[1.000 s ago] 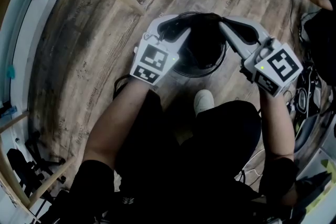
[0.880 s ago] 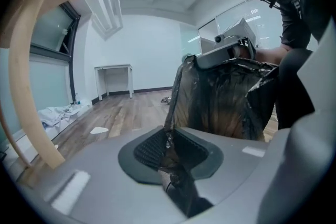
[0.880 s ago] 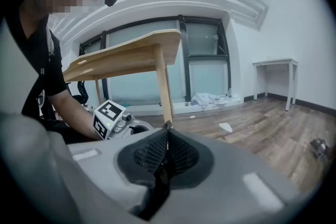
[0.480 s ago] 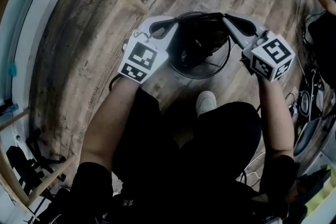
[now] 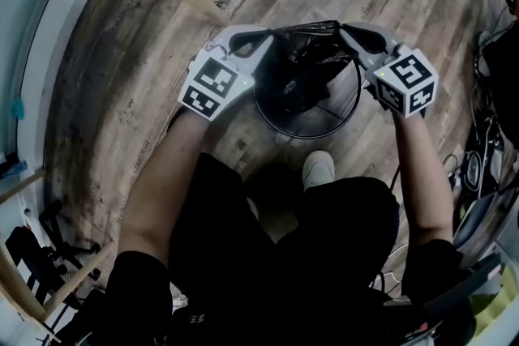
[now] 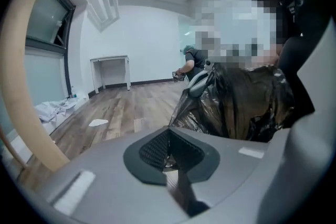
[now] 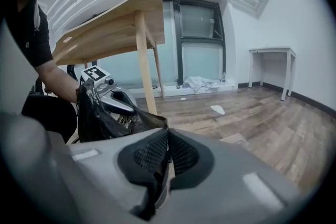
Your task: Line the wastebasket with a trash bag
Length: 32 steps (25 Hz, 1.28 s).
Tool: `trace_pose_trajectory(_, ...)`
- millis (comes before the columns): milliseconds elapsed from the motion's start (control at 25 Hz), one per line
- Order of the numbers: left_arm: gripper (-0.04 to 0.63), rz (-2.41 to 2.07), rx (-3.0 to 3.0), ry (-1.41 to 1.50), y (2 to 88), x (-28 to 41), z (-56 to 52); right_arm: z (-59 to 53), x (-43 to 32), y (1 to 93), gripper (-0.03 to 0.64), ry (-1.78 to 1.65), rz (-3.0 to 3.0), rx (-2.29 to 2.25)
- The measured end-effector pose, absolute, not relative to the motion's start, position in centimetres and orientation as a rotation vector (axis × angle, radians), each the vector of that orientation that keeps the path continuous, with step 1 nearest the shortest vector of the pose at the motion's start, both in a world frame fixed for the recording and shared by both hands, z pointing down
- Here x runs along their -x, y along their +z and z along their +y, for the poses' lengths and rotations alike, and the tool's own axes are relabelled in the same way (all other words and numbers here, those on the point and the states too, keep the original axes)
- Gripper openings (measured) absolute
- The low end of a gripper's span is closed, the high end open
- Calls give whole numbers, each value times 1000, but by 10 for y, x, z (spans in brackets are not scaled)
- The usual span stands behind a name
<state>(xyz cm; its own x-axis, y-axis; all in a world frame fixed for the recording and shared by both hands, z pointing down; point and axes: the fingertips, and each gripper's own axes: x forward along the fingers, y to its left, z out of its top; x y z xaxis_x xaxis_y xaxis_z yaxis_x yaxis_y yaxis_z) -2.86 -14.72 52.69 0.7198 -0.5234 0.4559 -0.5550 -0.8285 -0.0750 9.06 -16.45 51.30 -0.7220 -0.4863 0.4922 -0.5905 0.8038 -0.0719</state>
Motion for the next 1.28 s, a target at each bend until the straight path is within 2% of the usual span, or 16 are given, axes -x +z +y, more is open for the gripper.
trace_pose_trajectory(480, 9, -739, -2759, 644, 557, 30, -167, -194, -94, 556, 8, 225, -2514, -744)
trace_pose_trajectory(640, 8, -743, -2744, 633, 560, 30, -167, -195, -101, 565, 12, 297, -2564, -713)
trace_pose_trajectory(680, 8, -753, -2742, 630, 560, 31, -168, -195, -105, 564, 35, 338, -2577, -718)
trace_pose_trajectory(800, 8, -762, -2741, 639, 561, 32, -169, -197, -125, 557, 164, 517, -2600, -787)
trace_pose_trajectory(840, 8, -763, -2741, 644, 561, 32, -170, -199, -134, 552, 180, 592, -2604, -831)
trace_pose_trajectory(1040, 8, -772, -2735, 654, 561, 32, -176, -198, -172, 516, 198, 855, -2660, -940)
trace_pose_trajectory(1280, 8, -772, -2751, 682, 560, 30, -178, -154, -126, 446, 212, 841, -2786, -590)
